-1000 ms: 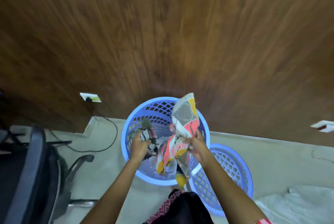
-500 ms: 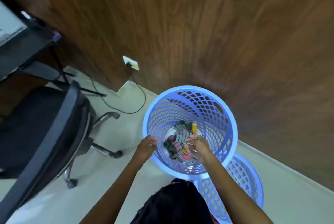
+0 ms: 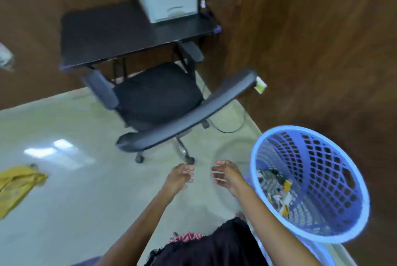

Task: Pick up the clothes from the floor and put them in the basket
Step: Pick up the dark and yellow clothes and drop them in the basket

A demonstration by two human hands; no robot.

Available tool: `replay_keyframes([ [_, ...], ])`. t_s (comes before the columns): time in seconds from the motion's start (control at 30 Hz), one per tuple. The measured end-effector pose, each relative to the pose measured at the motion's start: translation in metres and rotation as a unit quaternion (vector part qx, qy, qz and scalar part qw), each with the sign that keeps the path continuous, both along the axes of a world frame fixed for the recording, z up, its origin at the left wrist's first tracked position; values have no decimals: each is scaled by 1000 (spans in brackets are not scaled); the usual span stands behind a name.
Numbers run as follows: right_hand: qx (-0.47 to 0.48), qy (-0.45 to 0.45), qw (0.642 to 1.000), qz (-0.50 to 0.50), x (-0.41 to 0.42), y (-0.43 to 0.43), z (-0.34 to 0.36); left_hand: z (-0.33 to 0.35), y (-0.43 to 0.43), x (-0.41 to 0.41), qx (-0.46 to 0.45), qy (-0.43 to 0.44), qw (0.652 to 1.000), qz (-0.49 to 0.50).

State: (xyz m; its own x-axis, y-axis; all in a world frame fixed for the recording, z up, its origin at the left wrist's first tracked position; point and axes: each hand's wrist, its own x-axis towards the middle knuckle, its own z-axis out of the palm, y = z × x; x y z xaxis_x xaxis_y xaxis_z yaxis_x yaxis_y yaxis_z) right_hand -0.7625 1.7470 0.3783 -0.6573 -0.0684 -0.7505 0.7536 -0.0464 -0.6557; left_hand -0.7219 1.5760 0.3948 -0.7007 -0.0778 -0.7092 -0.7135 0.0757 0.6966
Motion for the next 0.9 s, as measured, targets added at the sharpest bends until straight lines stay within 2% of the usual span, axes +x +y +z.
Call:
replay_keyframes([
  [0.1,-3,4,996,91,9,-74,2,6,-66,35,-14,14,996,91],
  [0.2,-9,10,979,202,26,-163,12,13,-138,81,-20,33,974,222],
  [0.27,-11,11,970,241,31,-188,16,15,-157,94,-13,42,964,264],
  [0.43,-30,21,927,373,49,-308,32,18,-233,146,-3,57,902,428],
  [0.57,-55,21,907,416,54,-382,37,20,-281,160,-16,60,876,479],
  [0.77,-60,35,890,450,37,-514,40,29,-399,152,-46,73,829,552],
  [0.9,-71,42,878,471,24,-591,46,38,-463,143,-48,77,817,569],
])
